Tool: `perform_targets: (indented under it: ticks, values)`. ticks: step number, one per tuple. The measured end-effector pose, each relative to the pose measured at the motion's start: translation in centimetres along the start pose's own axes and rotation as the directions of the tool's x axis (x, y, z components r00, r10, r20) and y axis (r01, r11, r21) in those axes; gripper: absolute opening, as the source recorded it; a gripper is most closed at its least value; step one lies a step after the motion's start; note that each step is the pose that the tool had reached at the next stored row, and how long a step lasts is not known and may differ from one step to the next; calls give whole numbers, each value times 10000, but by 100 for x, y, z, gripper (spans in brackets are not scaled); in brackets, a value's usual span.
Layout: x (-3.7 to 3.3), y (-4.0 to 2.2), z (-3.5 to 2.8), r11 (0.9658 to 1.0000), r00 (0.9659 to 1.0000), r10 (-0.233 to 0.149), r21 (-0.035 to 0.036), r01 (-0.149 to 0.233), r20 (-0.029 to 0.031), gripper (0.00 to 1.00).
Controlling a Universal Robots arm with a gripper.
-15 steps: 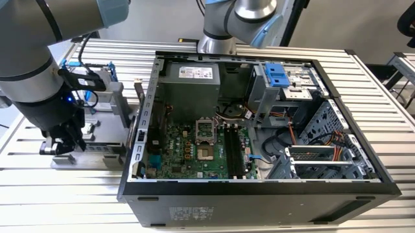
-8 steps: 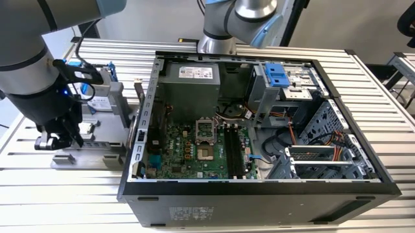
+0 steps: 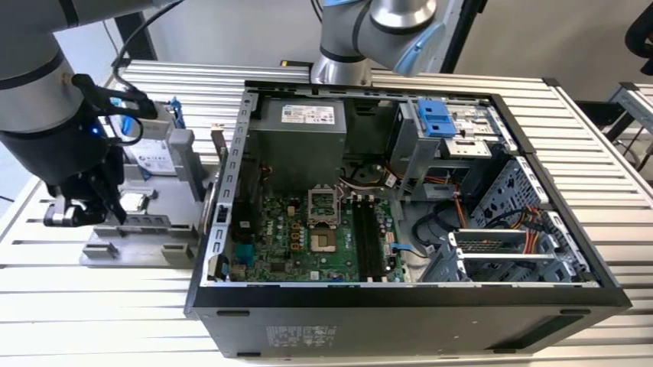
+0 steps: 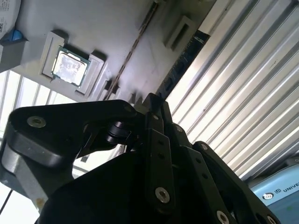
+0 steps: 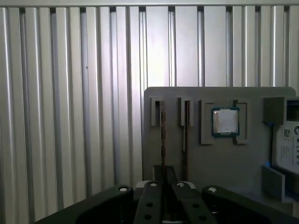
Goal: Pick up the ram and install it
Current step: 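Pick up the ram and move it above insertion slot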
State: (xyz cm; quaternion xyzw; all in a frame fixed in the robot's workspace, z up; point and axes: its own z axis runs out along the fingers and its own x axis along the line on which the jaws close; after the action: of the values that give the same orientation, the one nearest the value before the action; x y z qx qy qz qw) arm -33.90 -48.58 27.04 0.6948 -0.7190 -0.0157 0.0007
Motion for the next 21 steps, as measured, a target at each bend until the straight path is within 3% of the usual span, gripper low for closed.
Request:
perform_targets:
  ticks: [21]
  values:
    - [-11, 13, -532, 10000, 10000, 1, 0, -1, 0, 0]
